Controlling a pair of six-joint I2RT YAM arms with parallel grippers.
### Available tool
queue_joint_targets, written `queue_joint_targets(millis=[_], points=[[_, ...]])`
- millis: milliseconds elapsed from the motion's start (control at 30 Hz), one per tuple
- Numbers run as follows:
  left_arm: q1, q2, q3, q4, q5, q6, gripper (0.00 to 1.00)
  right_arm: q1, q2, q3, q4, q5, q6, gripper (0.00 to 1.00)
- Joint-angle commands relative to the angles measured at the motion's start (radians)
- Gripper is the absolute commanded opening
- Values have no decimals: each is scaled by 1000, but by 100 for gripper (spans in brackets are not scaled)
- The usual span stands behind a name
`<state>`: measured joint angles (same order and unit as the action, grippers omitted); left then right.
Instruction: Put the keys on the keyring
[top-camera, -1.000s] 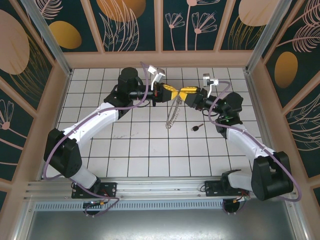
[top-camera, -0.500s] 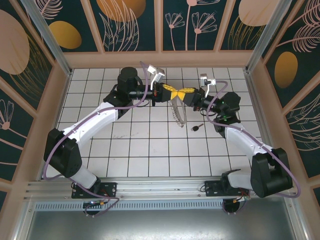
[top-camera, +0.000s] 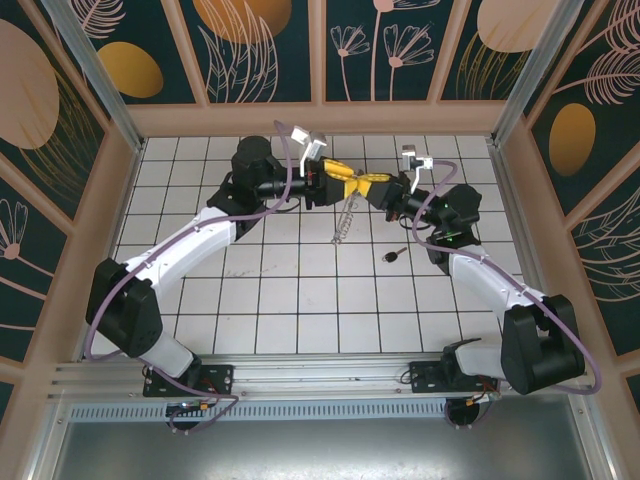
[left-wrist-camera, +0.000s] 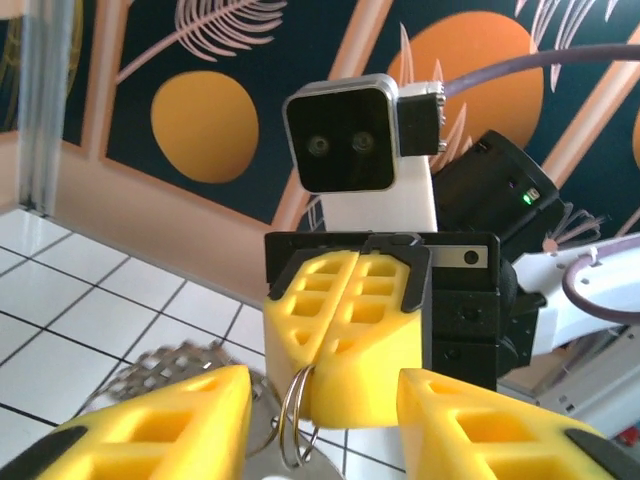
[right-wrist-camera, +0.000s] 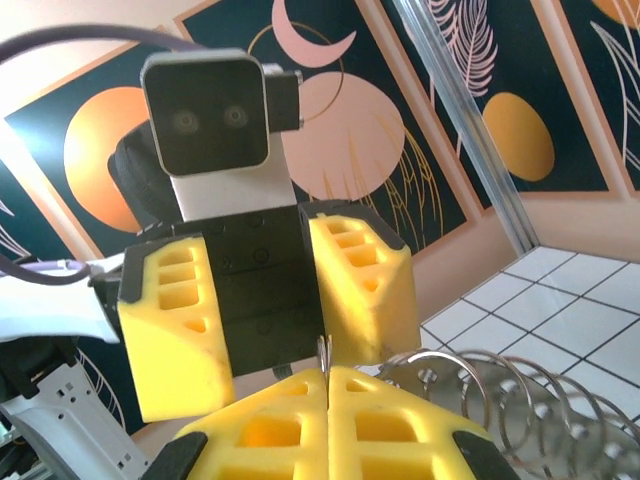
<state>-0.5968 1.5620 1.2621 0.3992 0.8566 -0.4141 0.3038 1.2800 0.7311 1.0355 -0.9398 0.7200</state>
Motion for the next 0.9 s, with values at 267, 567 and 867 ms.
queue_joint_targets(millis=[267,567,867], points=[[8,-89,-116,368,-180,-266,46,2,-26,-35,337,118,121,0],[7,-20,-129,546,-79,-395,35,11,22,-9,499,204,213,0],[-9,23,-109,602,-47,-441,33,36,92,33,559,220,262,0]])
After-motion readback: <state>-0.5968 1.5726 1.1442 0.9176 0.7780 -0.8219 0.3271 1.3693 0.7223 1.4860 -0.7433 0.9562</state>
